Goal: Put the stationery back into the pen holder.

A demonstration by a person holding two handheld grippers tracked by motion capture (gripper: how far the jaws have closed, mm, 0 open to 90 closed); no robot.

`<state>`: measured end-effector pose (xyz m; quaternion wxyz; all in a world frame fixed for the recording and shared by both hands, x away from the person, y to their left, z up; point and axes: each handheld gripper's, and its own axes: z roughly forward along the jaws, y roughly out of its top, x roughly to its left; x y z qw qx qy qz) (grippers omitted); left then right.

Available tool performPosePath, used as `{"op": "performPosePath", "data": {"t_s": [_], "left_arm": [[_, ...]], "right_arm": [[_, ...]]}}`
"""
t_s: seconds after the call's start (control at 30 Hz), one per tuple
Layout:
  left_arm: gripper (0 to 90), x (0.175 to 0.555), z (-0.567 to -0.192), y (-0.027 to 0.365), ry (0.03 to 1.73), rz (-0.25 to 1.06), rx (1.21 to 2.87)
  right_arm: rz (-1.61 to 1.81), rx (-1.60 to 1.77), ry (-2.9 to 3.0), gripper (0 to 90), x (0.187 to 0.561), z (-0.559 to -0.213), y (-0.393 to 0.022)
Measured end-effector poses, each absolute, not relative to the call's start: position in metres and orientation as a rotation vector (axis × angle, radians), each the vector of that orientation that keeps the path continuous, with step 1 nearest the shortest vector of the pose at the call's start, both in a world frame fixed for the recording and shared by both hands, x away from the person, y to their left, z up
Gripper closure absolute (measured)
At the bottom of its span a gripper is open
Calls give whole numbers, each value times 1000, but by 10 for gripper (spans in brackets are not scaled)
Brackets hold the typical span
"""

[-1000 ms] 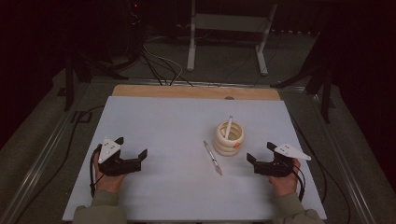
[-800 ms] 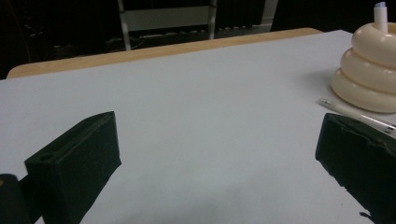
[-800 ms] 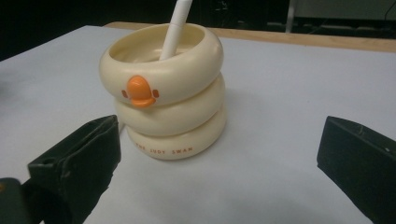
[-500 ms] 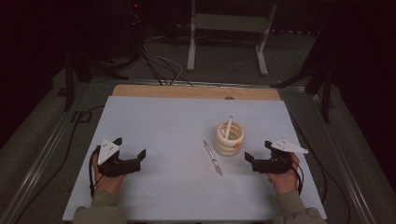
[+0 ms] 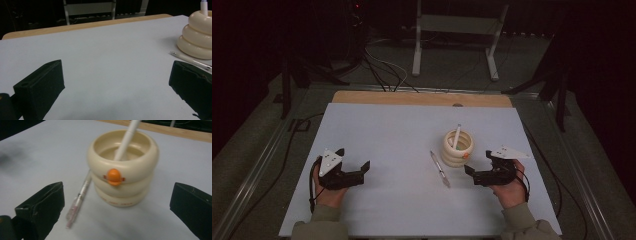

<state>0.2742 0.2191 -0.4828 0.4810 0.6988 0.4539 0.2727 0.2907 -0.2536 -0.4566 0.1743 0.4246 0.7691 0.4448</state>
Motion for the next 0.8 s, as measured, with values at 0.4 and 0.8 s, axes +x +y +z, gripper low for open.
{"op": "performPosePath", "data": {"t_s": [0.4, 0.8], "left_arm": [[5, 274, -483, 219, 1109, 661, 1703], [5, 274, -483, 220, 1112, 659, 1702]], "right_arm": [[1250, 1190, 2281, 3, 288, -453, -232], [1238, 1177, 2355, 31, 290, -457, -211]]}}
